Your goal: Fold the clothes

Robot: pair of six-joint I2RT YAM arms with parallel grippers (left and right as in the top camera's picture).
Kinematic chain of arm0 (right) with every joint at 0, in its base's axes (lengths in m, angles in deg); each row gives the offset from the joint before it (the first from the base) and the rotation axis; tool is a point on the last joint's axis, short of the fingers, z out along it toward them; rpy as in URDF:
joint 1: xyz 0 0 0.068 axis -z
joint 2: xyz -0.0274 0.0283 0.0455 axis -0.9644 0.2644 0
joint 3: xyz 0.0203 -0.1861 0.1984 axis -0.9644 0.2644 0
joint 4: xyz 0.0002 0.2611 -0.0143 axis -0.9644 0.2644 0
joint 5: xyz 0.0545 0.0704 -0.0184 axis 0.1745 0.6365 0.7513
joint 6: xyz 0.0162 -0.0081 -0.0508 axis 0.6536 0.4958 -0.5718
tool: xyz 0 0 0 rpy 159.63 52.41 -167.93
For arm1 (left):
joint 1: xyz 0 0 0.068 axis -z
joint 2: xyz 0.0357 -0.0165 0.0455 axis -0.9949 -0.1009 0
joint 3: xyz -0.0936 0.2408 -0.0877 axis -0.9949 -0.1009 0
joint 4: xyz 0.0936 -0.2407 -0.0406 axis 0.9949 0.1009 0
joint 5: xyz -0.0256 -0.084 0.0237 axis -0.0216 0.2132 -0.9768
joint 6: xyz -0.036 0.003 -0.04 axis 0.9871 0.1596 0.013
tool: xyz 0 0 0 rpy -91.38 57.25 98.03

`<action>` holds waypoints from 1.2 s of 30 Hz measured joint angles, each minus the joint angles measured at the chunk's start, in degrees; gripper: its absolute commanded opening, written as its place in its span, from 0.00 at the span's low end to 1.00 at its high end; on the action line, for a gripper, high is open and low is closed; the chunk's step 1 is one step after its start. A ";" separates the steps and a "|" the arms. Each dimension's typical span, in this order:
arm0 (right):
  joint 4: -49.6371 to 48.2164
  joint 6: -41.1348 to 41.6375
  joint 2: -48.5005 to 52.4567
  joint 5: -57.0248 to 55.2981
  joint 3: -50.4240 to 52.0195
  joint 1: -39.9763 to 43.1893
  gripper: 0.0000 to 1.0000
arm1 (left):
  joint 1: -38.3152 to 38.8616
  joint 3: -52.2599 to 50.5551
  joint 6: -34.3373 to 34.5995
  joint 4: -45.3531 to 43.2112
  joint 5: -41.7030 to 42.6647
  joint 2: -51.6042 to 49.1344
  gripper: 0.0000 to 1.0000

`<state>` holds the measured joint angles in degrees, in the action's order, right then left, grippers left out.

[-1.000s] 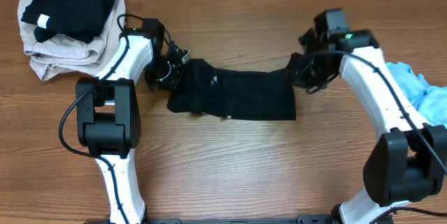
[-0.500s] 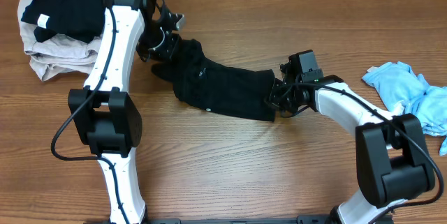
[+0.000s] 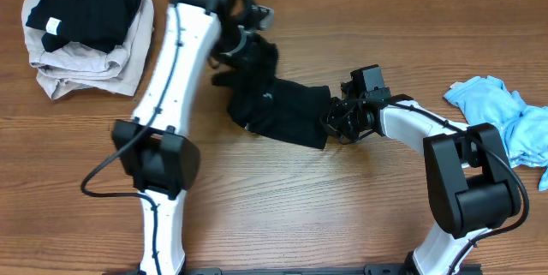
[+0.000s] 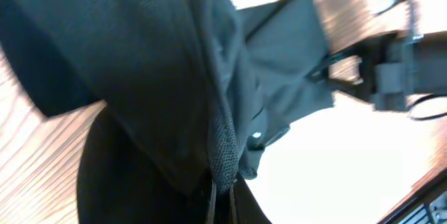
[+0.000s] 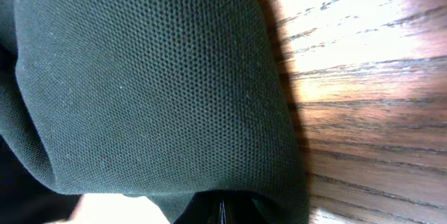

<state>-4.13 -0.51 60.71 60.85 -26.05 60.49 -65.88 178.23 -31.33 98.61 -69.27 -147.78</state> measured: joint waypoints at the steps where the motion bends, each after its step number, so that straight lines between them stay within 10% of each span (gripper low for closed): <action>1: -0.02 0.07 0.02 0.20 0.00 0.00 0.04 | 1.31 0.00 0.59 -0.68 -0.07 0.00 0.04; 10: -0.13 -0.50 -1.14 8.59 -1.36 5.07 0.04 | 10.78 0.00 6.64 -2.54 -0.09 -1.97 0.04; 24: 9.90 -2.49 -28.28 20.55 -16.11 35.89 0.04 | 20.09 -0.02 9.92 -9.44 0.59 -11.63 0.05; 26: 12.15 -3.72 -28.33 21.14 -16.09 37.20 0.07 | 21.29 -0.02 10.47 -10.43 0.96 -12.70 0.30; 29: 14.32 -5.86 -27.52 21.27 -15.96 38.14 0.11 | 22.58 -0.02 11.04 -12.28 1.66 -14.10 0.96; 36: 14.62 -8.63 -27.32 21.38 -15.89 38.18 0.18 | 22.69 1.79 12.55 -13.49 2.29 -14.51 1.00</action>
<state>10.50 -9.14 33.39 82.22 -41.94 98.68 -43.20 180.02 -18.79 85.13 -66.97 -162.29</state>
